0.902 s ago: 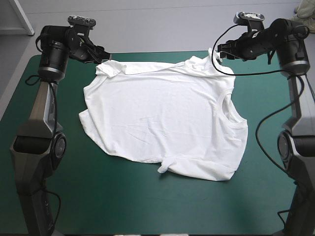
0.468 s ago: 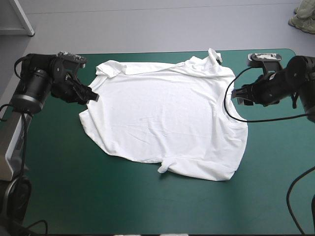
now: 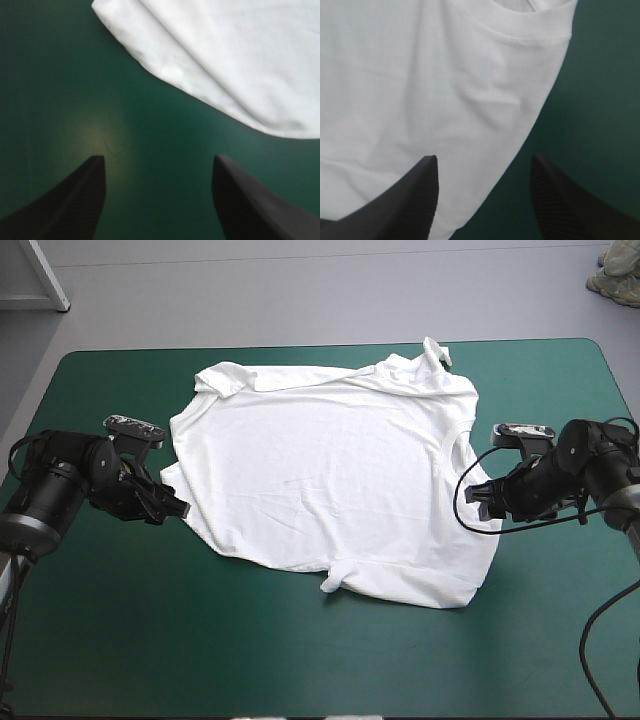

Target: Fold the cloth

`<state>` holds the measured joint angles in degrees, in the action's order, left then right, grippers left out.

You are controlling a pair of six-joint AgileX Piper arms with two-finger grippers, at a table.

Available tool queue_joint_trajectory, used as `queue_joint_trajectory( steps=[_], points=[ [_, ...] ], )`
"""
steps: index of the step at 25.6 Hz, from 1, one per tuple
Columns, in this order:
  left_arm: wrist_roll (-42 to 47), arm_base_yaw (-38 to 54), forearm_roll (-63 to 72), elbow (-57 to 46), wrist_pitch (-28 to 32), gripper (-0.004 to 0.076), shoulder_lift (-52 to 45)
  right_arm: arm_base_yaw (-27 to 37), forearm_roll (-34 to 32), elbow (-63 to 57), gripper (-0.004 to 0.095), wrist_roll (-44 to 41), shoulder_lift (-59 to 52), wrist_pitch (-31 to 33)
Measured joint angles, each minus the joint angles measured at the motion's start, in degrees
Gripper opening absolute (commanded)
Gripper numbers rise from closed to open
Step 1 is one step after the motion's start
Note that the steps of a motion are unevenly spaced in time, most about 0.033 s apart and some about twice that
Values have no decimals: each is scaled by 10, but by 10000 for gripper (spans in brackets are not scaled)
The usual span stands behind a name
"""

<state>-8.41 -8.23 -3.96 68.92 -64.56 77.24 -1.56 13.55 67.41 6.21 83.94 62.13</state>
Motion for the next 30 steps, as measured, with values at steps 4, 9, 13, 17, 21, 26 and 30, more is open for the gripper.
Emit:
queue_joint_trajectory(
  steps=[4, 9, 13, 17, 21, 26, 30],
  points=[
    [1, 0, 12, -3, 5, 452, -17, 0, -4, -27, 514, -1, 9, -27],
    [1, 0, 14, -3, 9, 452, -46, 0, 2, -37, 514, -2, 49, -40],
    [1, 0, 15, -3, 11, 452, -75, -13, -4, -38, 514, -5, 73, -56],
    [7, 0, 15, -3, 11, 452, -99, -44, -7, -38, 513, -6, 100, -70],
    [12, 0, 15, -3, 8, 452, -113, -92, -48, -34, 513, -23, 124, -82],
    [12, 0, 15, -3, 1, 452, -117, -154, -129, -23, 85, -62, 146, -69],
    [12, 0, 13, -3, 8, 452, -117, -186, -141, -33, -17, -81, 144, -82]
  ],
)
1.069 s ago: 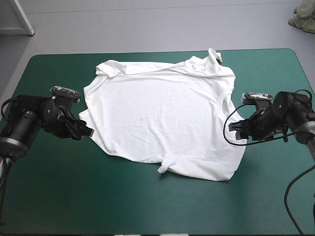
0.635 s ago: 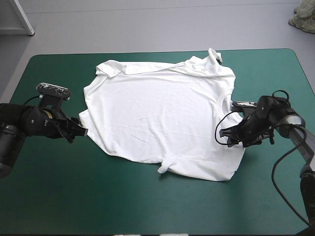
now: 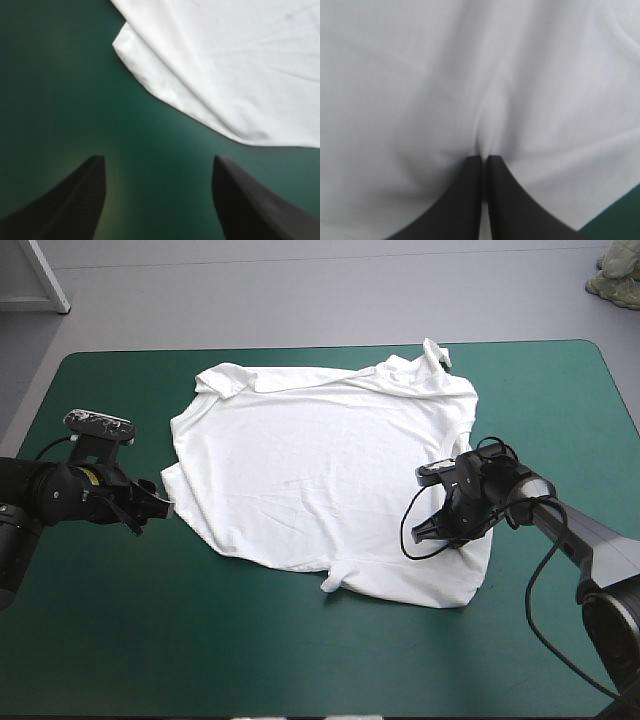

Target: Fold the cloth

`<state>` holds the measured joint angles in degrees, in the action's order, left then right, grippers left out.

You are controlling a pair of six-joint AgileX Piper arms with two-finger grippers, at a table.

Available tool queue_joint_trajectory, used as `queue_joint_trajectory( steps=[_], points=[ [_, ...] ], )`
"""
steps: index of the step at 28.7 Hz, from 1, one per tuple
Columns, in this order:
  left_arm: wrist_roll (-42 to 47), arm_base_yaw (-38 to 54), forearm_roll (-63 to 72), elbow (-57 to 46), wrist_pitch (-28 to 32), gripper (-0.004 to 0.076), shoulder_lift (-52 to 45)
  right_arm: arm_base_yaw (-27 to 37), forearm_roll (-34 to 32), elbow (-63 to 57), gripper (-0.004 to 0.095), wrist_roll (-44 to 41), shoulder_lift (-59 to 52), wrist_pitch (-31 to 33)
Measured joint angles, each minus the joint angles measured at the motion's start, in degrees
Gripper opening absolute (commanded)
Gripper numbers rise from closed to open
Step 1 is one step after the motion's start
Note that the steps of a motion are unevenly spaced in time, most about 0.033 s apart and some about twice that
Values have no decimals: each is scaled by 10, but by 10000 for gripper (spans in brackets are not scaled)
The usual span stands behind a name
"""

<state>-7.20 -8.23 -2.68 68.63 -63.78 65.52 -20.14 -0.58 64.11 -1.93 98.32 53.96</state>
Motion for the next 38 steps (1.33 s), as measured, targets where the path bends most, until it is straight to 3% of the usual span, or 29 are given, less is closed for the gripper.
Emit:
queue_joint_trajectory(
  steps=[7, 12, 21, 28, 38],
  points=[
    [0, 0, 0, 0, 26, 452, 0, -8, -39, -36, -17, -59, -37, -40],
    [0, 0, 0, 0, 29, 452, 0, 1, -125, -49, -17, -96, -53, -38],
    [0, 0, 0, 0, 32, 452, 0, 157, -180, -40, -17, -80, -62, -24],
    [0, 0, 15, 0, 32, 448, 0, 305, -185, 60, -17, -63, -49, -47],
    [0, 0, 27, 0, 21, 448, 0, 355, -154, 319, -17, 2, 120, -23]
  ],
)
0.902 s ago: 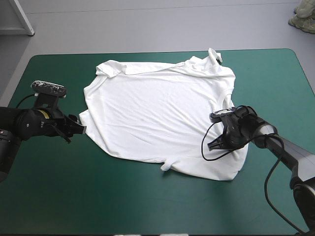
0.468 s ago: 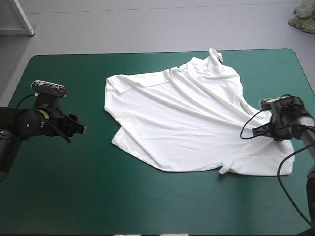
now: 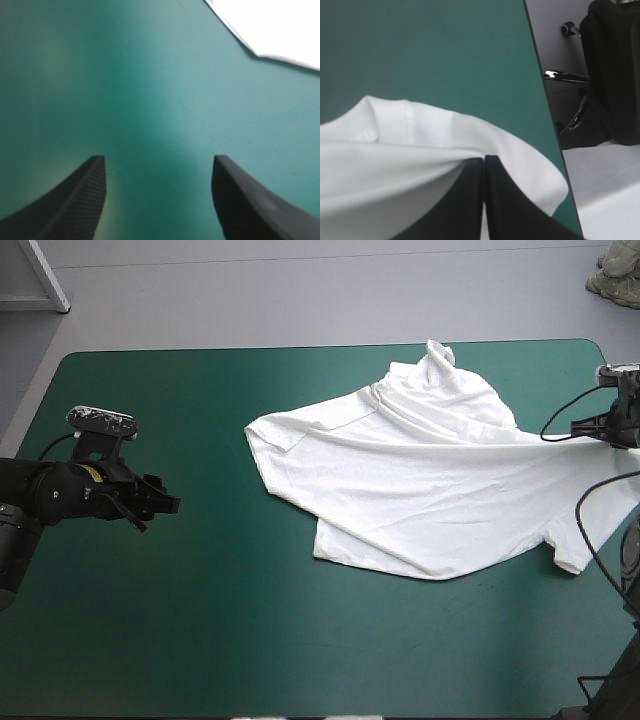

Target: Fold the cloth

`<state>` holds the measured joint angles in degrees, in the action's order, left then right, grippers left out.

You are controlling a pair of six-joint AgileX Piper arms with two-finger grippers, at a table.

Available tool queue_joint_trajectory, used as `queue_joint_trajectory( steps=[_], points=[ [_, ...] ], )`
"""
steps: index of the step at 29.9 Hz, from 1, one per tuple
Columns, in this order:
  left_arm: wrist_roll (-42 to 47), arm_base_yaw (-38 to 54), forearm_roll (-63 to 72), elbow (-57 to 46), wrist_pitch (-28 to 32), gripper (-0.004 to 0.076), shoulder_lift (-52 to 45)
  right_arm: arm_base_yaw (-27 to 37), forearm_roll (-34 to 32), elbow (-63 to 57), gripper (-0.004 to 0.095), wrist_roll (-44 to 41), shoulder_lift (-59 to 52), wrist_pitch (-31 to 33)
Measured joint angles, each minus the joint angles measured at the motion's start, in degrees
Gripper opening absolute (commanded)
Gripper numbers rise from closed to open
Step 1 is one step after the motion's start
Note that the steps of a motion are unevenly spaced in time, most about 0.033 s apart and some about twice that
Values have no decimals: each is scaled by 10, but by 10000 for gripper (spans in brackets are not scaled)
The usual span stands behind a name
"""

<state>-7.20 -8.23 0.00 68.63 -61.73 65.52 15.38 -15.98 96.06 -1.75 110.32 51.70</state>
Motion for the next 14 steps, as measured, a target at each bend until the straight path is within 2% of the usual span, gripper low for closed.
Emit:
queue_joint_trajectory(
  steps=[6, 9, 10, 12, 14],
  points=[
    [0, 0, 0, 0, -18, 448, 0, 0, 9, 133, -14, 3, 116, 23],
    [0, 0, 0, 0, -19, 448, 0, 0, 11, 171, 73, -3, 144, 25],
    [0, 0, 0, 0, -19, 448, 0, 0, 13, 178, 152, -4, 148, 26],
    [0, 0, 0, 0, -19, 448, 0, 1, 23, 188, 385, -4, 155, 26],
    [0, 0, 0, 0, -19, 448, 0, 3, 41, 190, 666, 5, 157, 24]
  ],
)
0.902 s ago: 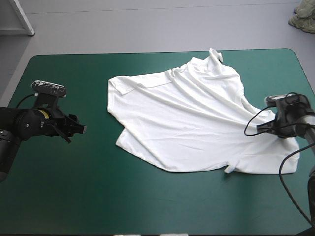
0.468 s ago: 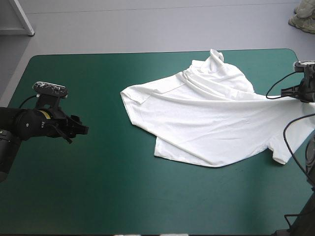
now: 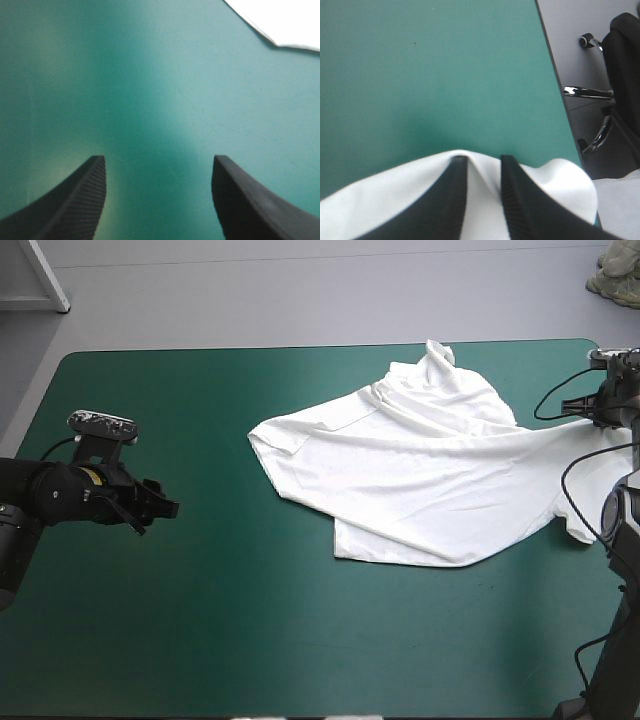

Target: Fold the cloth

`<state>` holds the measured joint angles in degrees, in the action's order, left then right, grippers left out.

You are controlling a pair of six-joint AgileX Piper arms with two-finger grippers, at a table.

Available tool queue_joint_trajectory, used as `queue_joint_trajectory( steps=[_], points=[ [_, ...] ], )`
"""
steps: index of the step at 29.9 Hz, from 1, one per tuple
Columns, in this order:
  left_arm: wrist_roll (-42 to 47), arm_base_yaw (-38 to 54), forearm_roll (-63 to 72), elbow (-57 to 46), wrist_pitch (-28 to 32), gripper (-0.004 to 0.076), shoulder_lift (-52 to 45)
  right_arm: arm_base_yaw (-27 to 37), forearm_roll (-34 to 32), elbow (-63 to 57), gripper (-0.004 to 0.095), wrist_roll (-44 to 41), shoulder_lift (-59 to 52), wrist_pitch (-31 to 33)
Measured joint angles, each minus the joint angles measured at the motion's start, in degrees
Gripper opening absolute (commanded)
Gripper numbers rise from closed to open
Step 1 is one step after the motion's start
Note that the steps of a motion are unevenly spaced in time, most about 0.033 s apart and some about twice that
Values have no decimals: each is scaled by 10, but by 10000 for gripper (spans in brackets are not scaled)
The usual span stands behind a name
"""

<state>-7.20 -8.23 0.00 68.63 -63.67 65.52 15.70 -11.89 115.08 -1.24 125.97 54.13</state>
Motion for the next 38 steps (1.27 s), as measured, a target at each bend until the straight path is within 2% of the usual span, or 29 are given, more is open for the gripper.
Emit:
queue_joint_trajectory(
  steps=[2, 3, 5, 10, 13, 16, 19, 22, 31, 38],
  points=[
    [-1, 0, 0, 0, 0, 448, 0, 1, 14, 5, 851, 2, 0, -1],
    [-1, 0, 0, 0, 0, 448, 0, 1, 18, 9, 908, 2, 1, 0],
    [-1, 0, 0, 0, 0, 448, 0, 1, 27, 20, 928, 2, 1, 10],
    [-2, 0, 0, 0, 8, 448, 0, 1, 61, 67, 846, 12, -3, 97],
    [-3, 0, 0, 0, 22, 448, 0, 1, 122, 72, 753, 25, -30, 135],
    [-6, 0, 0, 0, 34, 448, 0, -3, 194, 56, 648, 29, -81, 143],
    [-15, 0, 8, 0, 47, 448, 0, -27, 219, 14, 607, 30, -148, 144],
    [-34, 0, 25, 0, 52, 448, 0, -77, 224, -46, 607, 35, -221, 145],
    [-77, 0, 65, 1, 65, 448, 59, -289, 199, -234, 607, 26, -352, 151],
    [-87, 0, 72, 58, 102, 449, 150, -394, 182, -334, 607, -16, -422, 150]
  ],
)
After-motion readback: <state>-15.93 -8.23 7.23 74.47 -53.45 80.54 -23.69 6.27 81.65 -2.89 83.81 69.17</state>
